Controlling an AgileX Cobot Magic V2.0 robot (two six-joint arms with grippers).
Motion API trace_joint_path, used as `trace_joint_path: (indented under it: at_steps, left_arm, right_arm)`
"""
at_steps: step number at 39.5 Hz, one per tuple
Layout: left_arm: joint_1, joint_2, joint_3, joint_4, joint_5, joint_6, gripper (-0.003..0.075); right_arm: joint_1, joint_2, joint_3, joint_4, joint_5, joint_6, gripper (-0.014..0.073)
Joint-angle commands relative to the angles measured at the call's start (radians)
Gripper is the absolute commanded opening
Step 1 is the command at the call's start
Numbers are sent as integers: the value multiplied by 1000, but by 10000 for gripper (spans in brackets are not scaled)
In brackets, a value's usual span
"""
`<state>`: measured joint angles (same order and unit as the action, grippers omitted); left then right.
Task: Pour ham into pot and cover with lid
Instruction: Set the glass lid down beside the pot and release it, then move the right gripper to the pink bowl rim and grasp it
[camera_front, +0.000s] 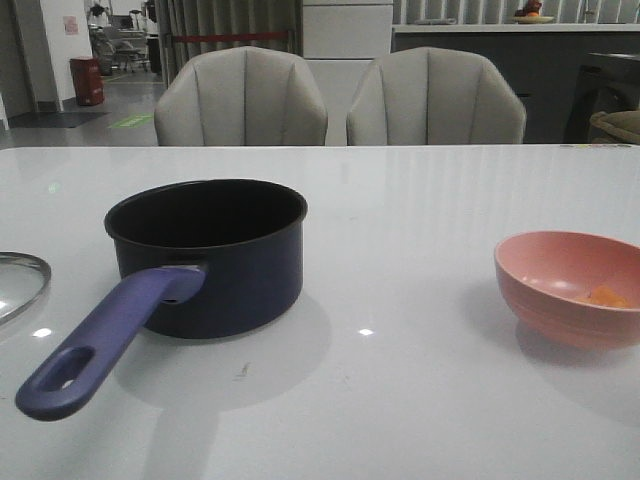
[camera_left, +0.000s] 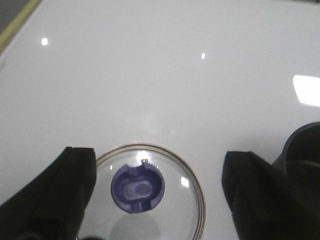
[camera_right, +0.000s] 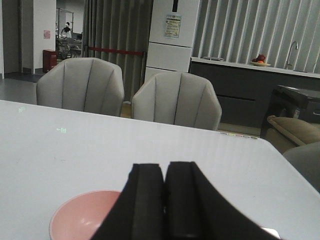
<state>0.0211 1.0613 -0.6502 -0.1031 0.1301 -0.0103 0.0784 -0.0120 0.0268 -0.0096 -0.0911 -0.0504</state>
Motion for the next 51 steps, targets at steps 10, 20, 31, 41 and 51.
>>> trace_joint_path:
  at_steps: [10,20,31,41,51]
  left_arm:
    - [-135,-334,230,-13,-256,-3,551]
    - [-255,-461,496,-13,-724,-3,551]
    - [-304,-461,502,-13,-729,-3,551]
    - [-304,-461,502,-13,-728,-3,551]
    - [-304,-461,502,-13,-728,-3,551]
  right_arm:
    - [-7,-18,-6,-11,-84,-5,132]
    - [-7,-18,-6,-2,-163,1,132]
    - [-6,97,-220,100,170,40,132]
    - [-6,336,-380,98,319,40,132]
    - [-6,434,-390,118,301,41,147]
